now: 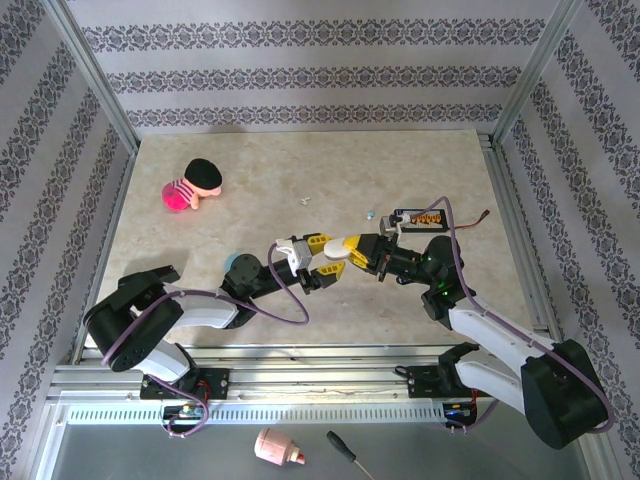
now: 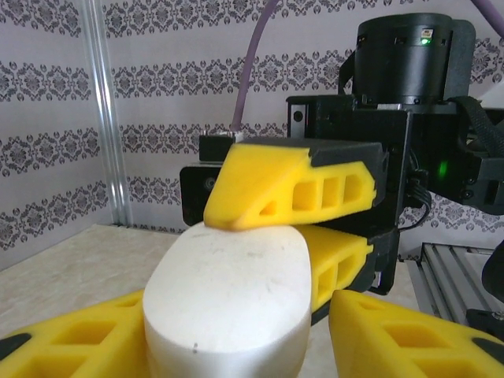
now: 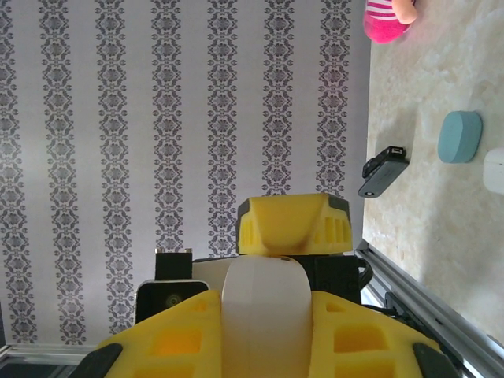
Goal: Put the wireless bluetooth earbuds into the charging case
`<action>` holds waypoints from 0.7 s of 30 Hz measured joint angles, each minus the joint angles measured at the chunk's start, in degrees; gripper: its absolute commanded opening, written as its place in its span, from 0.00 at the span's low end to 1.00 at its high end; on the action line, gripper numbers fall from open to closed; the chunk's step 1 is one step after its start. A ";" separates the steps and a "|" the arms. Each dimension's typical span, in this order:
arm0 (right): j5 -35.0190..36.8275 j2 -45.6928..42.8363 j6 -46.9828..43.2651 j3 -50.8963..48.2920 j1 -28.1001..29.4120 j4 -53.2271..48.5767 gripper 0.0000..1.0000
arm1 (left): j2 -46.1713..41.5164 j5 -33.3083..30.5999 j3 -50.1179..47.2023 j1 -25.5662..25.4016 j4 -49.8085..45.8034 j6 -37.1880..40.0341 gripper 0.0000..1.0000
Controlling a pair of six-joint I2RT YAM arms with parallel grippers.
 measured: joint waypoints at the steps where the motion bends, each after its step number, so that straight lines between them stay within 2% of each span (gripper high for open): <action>1: 0.04 -0.11 0.09 0.00 0.00 0.02 0.12 | 0.11 0.15 0.04 0.00 0.00 0.00 0.54; 11: -0.02 -0.63 0.48 -0.46 -0.26 0.76 0.12 | 0.68 0.35 0.68 0.11 0.13 -0.79 0.37; 15: -0.04 -0.63 0.52 -0.50 -0.26 0.85 0.12 | 0.72 0.76 0.68 0.26 0.15 -0.85 0.44; 21: -0.04 -0.72 0.52 -0.61 -0.26 0.83 0.12 | 0.79 0.87 0.70 0.26 0.15 -0.92 0.40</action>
